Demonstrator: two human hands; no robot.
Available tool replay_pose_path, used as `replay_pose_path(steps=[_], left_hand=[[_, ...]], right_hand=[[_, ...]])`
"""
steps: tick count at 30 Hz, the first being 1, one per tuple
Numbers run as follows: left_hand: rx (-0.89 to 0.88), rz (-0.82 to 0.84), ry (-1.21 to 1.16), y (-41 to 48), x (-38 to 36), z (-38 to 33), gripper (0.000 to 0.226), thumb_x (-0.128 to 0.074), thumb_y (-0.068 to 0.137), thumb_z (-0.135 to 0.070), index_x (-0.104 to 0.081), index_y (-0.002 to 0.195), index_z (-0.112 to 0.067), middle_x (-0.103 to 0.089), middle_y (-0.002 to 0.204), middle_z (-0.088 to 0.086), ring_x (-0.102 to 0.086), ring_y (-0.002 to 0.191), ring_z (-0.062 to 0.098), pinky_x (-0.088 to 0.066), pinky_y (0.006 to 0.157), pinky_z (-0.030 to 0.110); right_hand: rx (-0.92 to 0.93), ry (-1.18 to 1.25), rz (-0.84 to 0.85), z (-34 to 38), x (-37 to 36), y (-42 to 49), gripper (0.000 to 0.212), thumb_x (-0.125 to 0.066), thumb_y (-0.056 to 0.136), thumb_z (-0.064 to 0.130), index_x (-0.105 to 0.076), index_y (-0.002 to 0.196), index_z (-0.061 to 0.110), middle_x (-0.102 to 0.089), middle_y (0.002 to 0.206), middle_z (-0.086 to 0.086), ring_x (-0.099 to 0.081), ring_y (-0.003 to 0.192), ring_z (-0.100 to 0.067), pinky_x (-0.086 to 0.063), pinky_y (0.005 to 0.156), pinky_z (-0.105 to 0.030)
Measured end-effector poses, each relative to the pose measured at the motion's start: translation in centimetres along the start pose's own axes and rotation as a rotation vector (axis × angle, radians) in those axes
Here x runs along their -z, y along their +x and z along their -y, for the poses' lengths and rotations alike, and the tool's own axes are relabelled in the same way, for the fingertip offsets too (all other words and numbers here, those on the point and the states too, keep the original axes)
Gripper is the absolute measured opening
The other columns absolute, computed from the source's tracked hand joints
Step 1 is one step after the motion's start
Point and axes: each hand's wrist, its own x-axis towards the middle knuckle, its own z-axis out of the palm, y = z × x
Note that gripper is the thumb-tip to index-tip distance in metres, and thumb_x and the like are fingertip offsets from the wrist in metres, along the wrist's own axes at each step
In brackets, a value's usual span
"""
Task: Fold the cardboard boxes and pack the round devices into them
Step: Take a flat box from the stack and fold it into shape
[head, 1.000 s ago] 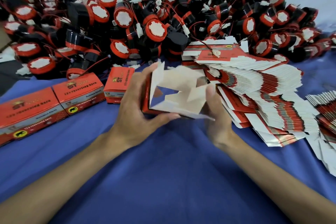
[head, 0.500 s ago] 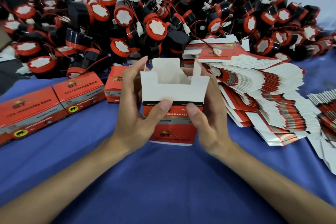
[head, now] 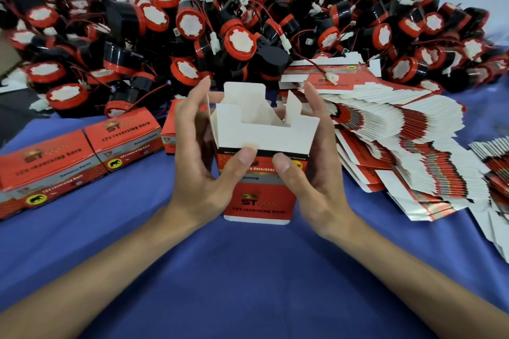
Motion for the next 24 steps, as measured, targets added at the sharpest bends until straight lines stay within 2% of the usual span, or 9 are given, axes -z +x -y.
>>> replay_pose_path(steps=[3, 6, 7, 10, 12, 14, 17, 21, 24], left_hand=[[-0.042, -0.014, 0.011, -0.2, -0.1, 0.2, 0.069, -0.056, 0.092, -0.047, -0.022, 0.138, -0.009, -0.036, 0.131, 0.029, -0.046, 0.123, 0.023, -0.044, 0.097, 0.026], [-0.038, -0.007, 0.053, -0.1, 0.0, 0.2, 0.062, -0.056, 0.092, -0.048, -0.029, 0.137, -0.017, -0.037, 0.134, 0.029, -0.045, 0.124, 0.037, -0.044, 0.099, 0.035], [-0.031, -0.001, 0.048, -0.1, 0.0, 0.2, 0.061, -0.055, 0.092, -0.049, -0.03, 0.136, -0.015, -0.04, 0.133, 0.025, -0.046, 0.124, 0.034, -0.045, 0.098, 0.034], [-0.047, 0.004, 0.006, 0.1, 0.1, 0.2, 0.054, -0.051, 0.093, -0.051, -0.035, 0.128, -0.013, -0.045, 0.123, 0.004, -0.05, 0.113, 0.006, -0.044, 0.089, 0.019], [-0.027, -0.031, -0.085, 0.0, -0.2, 0.1, 0.046, -0.049, 0.094, -0.052, -0.038, 0.12, -0.016, -0.045, 0.115, -0.002, -0.05, 0.104, 0.0, -0.043, 0.085, 0.018], [-0.013, -0.064, -0.151, -0.1, -0.5, 0.0, 0.037, -0.05, 0.094, -0.046, -0.036, 0.111, -0.017, -0.043, 0.108, 0.001, -0.048, 0.101, 0.001, -0.041, 0.087, 0.019], [0.036, -0.12, -0.207, -0.3, -0.8, -0.2, 0.021, -0.048, 0.086, -0.02, -0.031, 0.098, -0.019, -0.042, 0.101, 0.004, -0.047, 0.098, 0.001, -0.039, 0.088, 0.02], [0.059, -0.155, -0.263, -0.1, -0.7, -0.3, 0.023, -0.047, 0.077, -0.016, -0.027, 0.089, -0.019, -0.041, 0.099, 0.004, -0.048, 0.094, 0.006, -0.038, 0.086, 0.026], [0.034, -0.134, -0.329, -0.1, -0.7, -0.5, 0.022, -0.043, 0.074, -0.015, -0.028, 0.091, -0.018, -0.039, 0.1, 0.007, -0.05, 0.095, 0.017, -0.041, 0.086, 0.03]], right_hand=[[0.008, 0.012, 0.01, 0.0, 0.2, 0.0, 0.064, -0.054, 0.088, 0.019, -0.021, 0.142, 0.02, -0.047, 0.133, 0.015, -0.048, 0.124, -0.006, -0.04, 0.099, -0.021], [0.008, 0.008, 0.003, 0.1, 0.2, 0.0, 0.063, -0.054, 0.088, 0.017, -0.021, 0.143, 0.016, -0.045, 0.134, 0.004, -0.048, 0.123, -0.003, -0.04, 0.097, -0.017], [0.009, 0.004, -0.003, 0.2, 0.2, 0.1, 0.063, -0.054, 0.088, 0.017, -0.022, 0.143, 0.016, -0.046, 0.133, 0.004, -0.048, 0.122, -0.002, -0.04, 0.096, -0.016], [0.006, 0.054, -0.009, 0.2, 0.1, 0.1, 0.061, -0.053, 0.089, 0.021, -0.026, 0.144, 0.02, -0.048, 0.126, 0.009, -0.052, 0.112, -0.002, -0.043, 0.091, -0.018], [0.015, 0.097, -0.003, 0.2, 0.0, 0.0, 0.05, -0.048, 0.095, 0.033, -0.033, 0.141, 0.021, -0.048, 0.118, 0.0, -0.053, 0.102, -0.004, -0.045, 0.085, -0.021], [-0.017, 0.142, -0.028, 0.3, -0.2, -0.1, 0.034, -0.043, 0.096, 0.05, -0.046, 0.126, 0.034, -0.05, 0.113, 0.0, -0.053, 0.097, -0.015, -0.046, 0.08, -0.03], [-0.088, 0.232, -0.093, 0.3, -0.4, -0.2, 0.016, -0.04, 0.094, 0.036, -0.05, 0.106, 0.039, -0.054, 0.113, -0.002, -0.053, 0.101, -0.02, -0.046, 0.085, -0.038], [-0.165, 0.423, -0.153, 0.0, -0.8, -0.3, 0.014, -0.038, 0.094, 0.028, -0.042, 0.104, 0.019, -0.059, 0.108, -0.005, -0.057, 0.097, -0.011, -0.048, 0.082, -0.027], [-0.177, 0.476, -0.166, -0.2, -0.9, -0.4, 0.016, -0.044, 0.09, 0.021, -0.04, 0.105, 0.014, -0.059, 0.102, 0.001, -0.058, 0.092, -0.007, -0.05, 0.077, -0.022]])
